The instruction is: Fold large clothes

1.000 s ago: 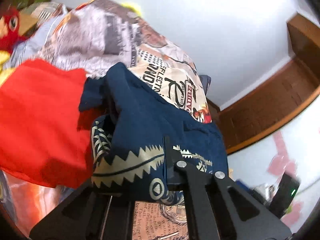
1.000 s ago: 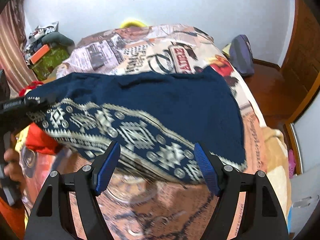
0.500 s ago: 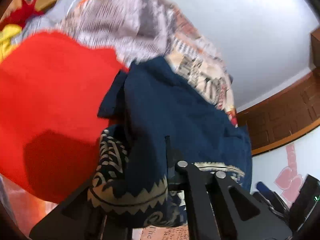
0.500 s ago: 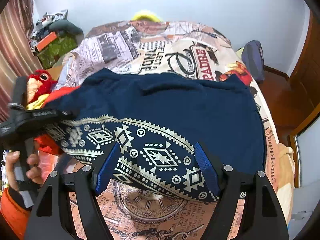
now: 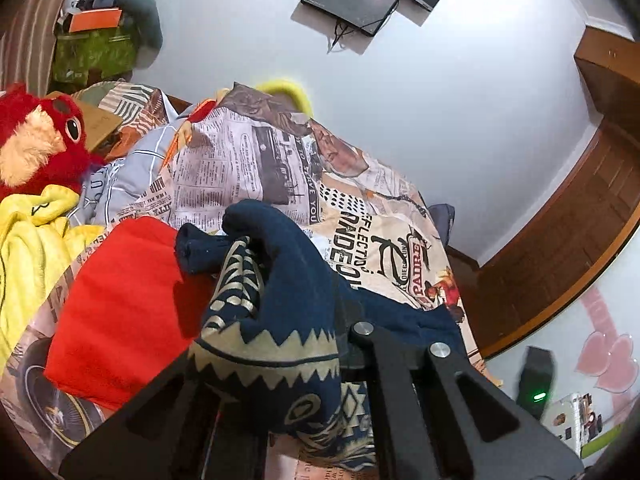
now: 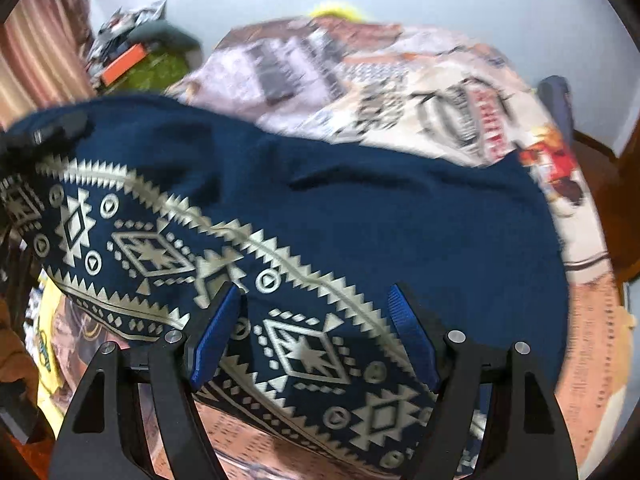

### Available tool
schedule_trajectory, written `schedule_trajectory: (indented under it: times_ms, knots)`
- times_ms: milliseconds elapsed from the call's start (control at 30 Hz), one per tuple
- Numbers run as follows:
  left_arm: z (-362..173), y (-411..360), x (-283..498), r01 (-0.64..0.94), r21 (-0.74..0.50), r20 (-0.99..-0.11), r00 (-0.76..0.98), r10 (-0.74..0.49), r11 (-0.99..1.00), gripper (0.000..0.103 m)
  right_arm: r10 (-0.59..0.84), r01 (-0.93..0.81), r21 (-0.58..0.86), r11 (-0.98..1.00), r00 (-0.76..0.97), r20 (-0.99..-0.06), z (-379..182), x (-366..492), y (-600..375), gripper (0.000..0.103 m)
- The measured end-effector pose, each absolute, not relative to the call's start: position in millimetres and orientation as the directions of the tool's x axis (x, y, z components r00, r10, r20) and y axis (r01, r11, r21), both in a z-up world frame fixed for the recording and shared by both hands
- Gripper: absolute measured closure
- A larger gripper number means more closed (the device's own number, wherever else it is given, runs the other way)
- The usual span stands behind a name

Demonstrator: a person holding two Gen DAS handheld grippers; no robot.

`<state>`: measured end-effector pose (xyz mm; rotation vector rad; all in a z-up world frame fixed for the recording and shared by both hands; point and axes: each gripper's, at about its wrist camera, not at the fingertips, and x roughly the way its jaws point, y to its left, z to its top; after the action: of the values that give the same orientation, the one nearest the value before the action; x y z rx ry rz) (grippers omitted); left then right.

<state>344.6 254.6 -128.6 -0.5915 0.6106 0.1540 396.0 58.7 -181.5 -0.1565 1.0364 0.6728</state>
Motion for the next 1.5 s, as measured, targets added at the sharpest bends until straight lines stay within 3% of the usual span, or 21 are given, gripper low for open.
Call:
schedule_trajectory:
  times_ms: [133,300,533,733,900,1100,1233,1367,1500]
  knots:
    - [-130.6,236.8,356.8,-0.296,-0.44,-0.601,0.798,-0.033,0.848,0.1,0.42,-0.585,0.178,0.792,0.309,-0.853,-201.7,392.1,70.0,0.026]
    - [-109.4,197.6,368.1,-0.227,-0.346,-0.583,0.812,-0.02,0.91,0.1,0.464,-0.599,0.226,0.768,0.278,-0.841,-184.0,387.1,42.9,0.028]
    - [-88.4,131.8,394.0,-0.128,-0.25,-0.583,0.811,-0.044,0.96,0.1,0.393,-0.495,0.146,0.857,0.444,-0.805,-169.2,380.8,-51.3,0.028]
    - [-89.2,57.7,413.9,0.002,-0.196,-0.609,0.784,-0.123,0.981,0.099,0.339,-0.355,0.218,0.909,0.327,-0.882,-226.0,402.2,-93.9,0.027]
    - [-112.2,-0.5,431.7,0.116,-0.171,-0.677,0.708,-0.202,0.978,0.099,0.47,-0.287,0.399,0.871,0.254,-0.845,-246.6,410.5,-113.2,0.026]
    - [-178.1,-21.0,453.9,0.164,-0.237,-0.791,0.539,-0.288,0.957,0.099,0.471,-0.263,0.407,0.875,0.269,-0.84,-242.0,409.2,-128.8,0.028]
    - [-201.8,-7.6,454.5,0.132,-0.341,-0.796,0.485,-0.361,0.931,0.099,0.441,-0.254,0.373,0.892,0.317,-0.84,-229.8,403.4,-143.0,0.028]
    - [-186.7,-0.6,445.9,0.149,-0.39,-0.756,0.511,-0.408,0.909,0.099,0.399,-0.25,0.326,0.912,0.348,-0.848,-221.6,395.3,-155.7,0.028]
    - [-138.0,-8.3,432.5,0.178,-0.357,-0.693,0.608,-0.388,0.917,0.099,0.404,-0.234,0.34,0.911,0.337,-0.85,-228.8,393.8,-159.7,0.028]
